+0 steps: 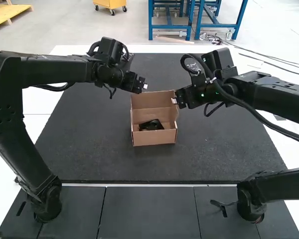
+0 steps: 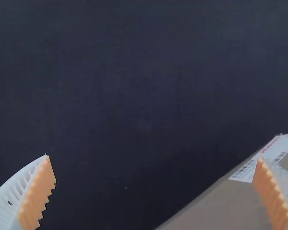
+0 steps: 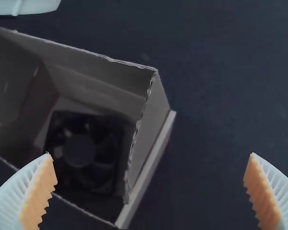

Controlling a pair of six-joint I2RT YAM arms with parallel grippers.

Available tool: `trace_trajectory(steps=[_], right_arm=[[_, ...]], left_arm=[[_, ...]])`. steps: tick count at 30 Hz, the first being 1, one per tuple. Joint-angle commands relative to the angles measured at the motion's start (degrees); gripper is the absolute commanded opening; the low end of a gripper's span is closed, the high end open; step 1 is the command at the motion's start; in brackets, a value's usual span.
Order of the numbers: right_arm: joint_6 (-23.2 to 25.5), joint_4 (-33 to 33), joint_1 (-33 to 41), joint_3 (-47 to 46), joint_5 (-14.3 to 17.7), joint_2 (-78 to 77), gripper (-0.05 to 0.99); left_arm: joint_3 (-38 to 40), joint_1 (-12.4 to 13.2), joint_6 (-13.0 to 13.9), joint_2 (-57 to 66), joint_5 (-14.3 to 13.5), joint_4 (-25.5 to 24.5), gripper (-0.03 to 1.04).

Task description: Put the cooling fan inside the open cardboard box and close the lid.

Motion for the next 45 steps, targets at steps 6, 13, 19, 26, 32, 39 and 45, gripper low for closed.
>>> trace_trajectory(steps=[6, 13, 19, 26, 32, 39, 45], right_arm=[[-0.4, -0.8, -1.1, 2.1, -0.9, -1.2, 0.89], [-0.9, -3.7, -1.0, 3.7, -1.1, -1.2, 0.89], [-0.9, -5.5, -1.0, 4.3, -2.5, -1.4, 0.89], [-0.9, -7.0, -1.0, 4.3, -4.5, -1.9, 0.89], [-1.0, -8.8, -1.0, 4.1, -5.4, -1.9, 0.89], [-1.6, -10.0, -1.0, 3.5, -5.9, -1.9, 0.89], [-2.1, -11.6, -1.0, 3.4, -6.1, -1.9, 0.89]], left_arm=[[-0.1, -0.8, 1.7, -0.1, 0.8, -4.3, 0.97], [-3.0, -2.1, 1.9, -0.1, 1.6, -5.6, 0.97], [-5.3, -4.1, 1.6, -0.3, 1.6, -6.0, 0.97], [-7.1, -5.3, 1.9, -0.3, 1.6, -5.9, 0.97], [-9.2, -6.2, 2.5, -0.3, 1.5, -4.3, 0.97], [-12.2, -8.0, 2.5, 0.6, 1.2, -1.2, 0.97], [-13.6, -9.4, 2.4, 1.2, 1.0, -0.1, 0.97]])
